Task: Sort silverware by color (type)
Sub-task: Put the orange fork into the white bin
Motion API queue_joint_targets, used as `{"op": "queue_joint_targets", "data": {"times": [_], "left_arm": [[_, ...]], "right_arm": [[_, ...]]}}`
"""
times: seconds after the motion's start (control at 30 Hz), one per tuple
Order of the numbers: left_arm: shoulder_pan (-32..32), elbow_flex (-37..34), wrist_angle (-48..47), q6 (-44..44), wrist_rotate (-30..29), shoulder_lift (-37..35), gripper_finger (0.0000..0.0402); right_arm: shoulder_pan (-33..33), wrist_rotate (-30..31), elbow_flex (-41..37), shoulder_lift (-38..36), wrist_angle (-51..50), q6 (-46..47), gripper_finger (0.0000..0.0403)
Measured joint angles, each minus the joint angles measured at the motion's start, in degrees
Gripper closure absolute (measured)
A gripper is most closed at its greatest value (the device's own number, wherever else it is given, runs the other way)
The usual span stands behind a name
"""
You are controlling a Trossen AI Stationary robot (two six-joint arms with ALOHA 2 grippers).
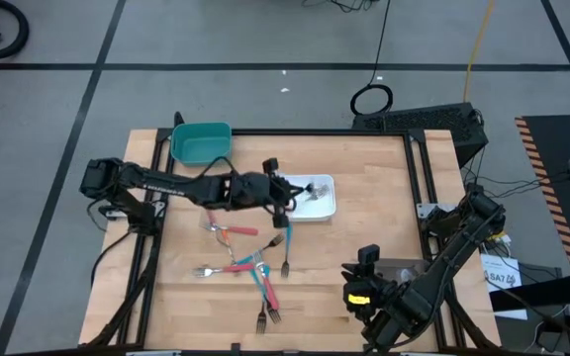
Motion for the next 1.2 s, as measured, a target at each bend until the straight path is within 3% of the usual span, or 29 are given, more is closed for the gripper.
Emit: {"op": "queue_joint_targets", "data": {"times": [0.47, 0.77, 1.03, 1.2], "left_arm": [[4.2, 0.0, 9.5, -3.1, -0.3, 11.3, 0.0378], [5.9, 0.0, 8.8, -10.2, -0.5, 14.9, 0.0378], [5.7, 0.6, 6.2, -11.3, 0.0, 14.9, 0.0378], [5.4, 8.7, -7.2, -11.4, 0.2, 14.9, 0.0378]], "right_arm": [[0.9, 0.0, 0.0, 0.0, -1.0, 1.4, 0.0314], [1.0, 0.0, 0.0, 0.0, -1.0, 1.3, 0.0314], [1.0, 0.0, 0.0, 0.0, -1.0, 1.3, 0.0314], [1.0, 0.0, 0.0, 0.0, -1.0, 1.3, 0.0314]]}}
